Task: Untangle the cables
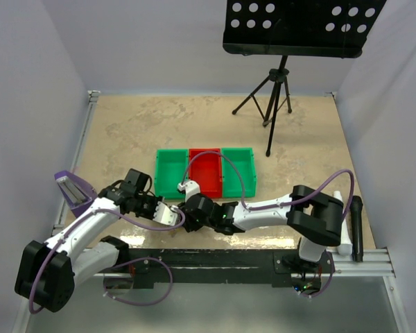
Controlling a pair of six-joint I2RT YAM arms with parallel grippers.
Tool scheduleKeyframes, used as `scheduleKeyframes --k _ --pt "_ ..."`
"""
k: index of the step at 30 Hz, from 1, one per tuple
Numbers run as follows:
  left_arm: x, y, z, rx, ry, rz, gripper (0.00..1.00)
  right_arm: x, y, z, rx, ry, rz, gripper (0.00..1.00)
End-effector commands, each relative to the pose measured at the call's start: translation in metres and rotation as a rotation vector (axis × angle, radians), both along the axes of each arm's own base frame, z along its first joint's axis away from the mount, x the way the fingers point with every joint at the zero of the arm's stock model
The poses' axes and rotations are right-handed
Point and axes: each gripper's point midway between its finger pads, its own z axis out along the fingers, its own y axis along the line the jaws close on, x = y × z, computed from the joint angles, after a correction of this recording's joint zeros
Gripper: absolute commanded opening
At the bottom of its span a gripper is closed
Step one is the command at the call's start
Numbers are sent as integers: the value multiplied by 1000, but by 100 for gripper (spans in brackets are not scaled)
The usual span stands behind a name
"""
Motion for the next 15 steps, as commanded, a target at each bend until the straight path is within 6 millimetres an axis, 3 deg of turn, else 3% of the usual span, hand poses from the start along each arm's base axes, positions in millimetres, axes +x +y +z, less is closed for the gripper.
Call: scheduleKeyframes --k 1,4,8,15 --pt "0 -3 -3 -16 -9 7 0 2 21 14 78 -28 46 28" --pt "0 -3 -6 -23 -13 9 0 1 24 9 85 -19 56 13" --pt "0 -2 -8 -21 -9 22 0 1 19 7 81 -12 29 0" --pt "10 -8 16 -55 -18 55 0 8 -15 10 71 6 -116 0"
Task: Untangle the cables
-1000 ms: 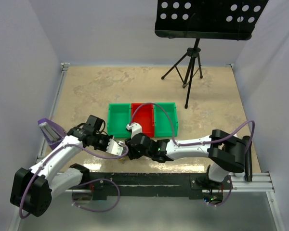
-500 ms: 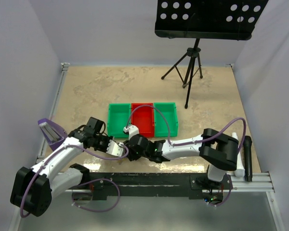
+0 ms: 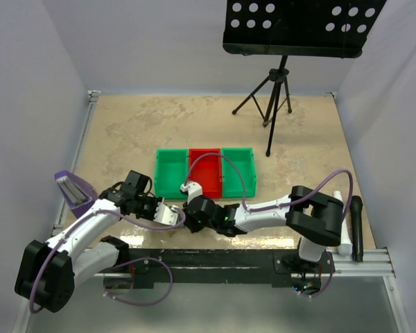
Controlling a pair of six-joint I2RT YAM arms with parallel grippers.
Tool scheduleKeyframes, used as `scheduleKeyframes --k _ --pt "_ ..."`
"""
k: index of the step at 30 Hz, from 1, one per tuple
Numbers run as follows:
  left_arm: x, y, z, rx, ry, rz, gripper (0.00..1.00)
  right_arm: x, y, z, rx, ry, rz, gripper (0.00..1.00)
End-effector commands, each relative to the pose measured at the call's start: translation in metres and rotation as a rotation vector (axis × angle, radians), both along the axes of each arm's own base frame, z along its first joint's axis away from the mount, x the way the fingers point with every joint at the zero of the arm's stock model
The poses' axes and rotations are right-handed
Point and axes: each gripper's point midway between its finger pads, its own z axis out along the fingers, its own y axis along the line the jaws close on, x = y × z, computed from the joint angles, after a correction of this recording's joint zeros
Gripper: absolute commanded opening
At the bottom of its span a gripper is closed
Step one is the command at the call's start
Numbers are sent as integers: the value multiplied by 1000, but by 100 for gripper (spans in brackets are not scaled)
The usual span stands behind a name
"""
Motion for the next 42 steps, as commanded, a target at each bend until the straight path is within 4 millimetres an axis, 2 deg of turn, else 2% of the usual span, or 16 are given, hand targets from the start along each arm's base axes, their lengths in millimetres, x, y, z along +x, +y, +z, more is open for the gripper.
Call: scheduleKeyframes --k 1,5,9,10,11,12,14,15,20,26,34,42 --pt "14 -10 27 -51 -31 24 0 9 -23 13 29 6 -135 0" --pt "18 -7 38 -45 -62 33 0 10 -44 13 13 28 -210 0" --pt "14 -6 37 -47 -63 24 0 6 -39 22 60 35 -189 0" --pt "14 -7 37 -50 -61 24 0 6 -35 26 80 34 -179 12" --pt "13 -7 35 -49 -59 24 0 6 -31 28 96 34 -167 28" --pt "13 -7 35 -50 -57 24 0 5 -27 32 118 28 -150 38" --pt "12 -6 33 -48 -56 25 0 3 -20 40 158 16 -114 49" --pt "12 -6 32 -47 -56 24 0 3 -18 41 171 9 -100 51" --pt "12 -5 28 -40 -59 20 0 -6 -4 46 215 -19 18 49" --pt "11 -4 24 -34 -50 24 0 -13 6 39 216 -20 104 41" --pt "12 -5 24 -35 -41 29 0 -2 9 21 187 1 122 36" --pt "12 -5 25 -35 -35 36 0 -1 21 18 190 -3 180 34"
